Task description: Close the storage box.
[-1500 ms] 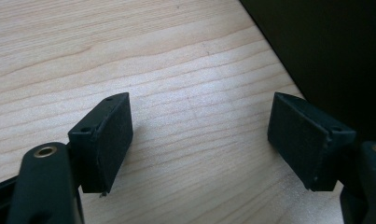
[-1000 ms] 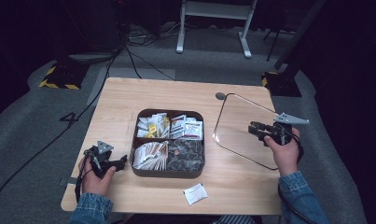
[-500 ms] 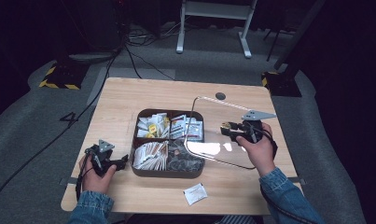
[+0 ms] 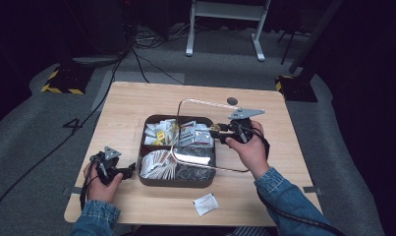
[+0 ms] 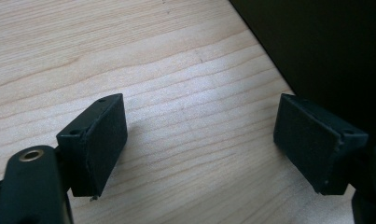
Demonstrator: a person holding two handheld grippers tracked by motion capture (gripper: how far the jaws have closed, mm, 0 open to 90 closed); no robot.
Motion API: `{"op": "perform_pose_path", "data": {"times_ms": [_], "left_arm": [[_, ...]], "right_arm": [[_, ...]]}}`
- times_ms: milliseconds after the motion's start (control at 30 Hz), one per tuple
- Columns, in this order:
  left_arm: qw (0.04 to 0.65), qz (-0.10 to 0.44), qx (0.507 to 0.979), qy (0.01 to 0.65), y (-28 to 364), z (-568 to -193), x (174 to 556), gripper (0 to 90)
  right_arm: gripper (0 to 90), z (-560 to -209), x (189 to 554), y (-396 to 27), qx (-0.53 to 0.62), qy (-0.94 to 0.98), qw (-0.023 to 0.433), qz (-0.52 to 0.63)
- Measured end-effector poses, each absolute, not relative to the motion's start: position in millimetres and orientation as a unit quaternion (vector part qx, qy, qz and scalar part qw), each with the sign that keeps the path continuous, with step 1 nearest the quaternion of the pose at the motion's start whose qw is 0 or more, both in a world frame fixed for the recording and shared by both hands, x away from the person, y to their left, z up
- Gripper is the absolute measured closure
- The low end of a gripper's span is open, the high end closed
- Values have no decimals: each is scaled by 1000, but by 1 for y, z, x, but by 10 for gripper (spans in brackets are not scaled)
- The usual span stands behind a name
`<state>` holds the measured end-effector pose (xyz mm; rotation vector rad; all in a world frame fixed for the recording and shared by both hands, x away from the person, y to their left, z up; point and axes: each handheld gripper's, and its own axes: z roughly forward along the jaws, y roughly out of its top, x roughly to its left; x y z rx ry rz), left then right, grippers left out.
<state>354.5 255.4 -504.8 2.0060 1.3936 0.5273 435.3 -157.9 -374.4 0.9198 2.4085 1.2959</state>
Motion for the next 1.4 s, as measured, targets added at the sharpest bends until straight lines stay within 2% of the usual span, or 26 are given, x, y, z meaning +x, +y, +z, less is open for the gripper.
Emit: {"op": "perform_pose_path", "data": {"times_ms": [767,1400], "left_arm": [[316,200,763,528,256,-505,355,178],[316,199,764,526,256,-505,355,177]], "right_arm": [[589,-398,442,-74,285,852,128,421],[589,-427,438,-47,291,859,123,402]]}}
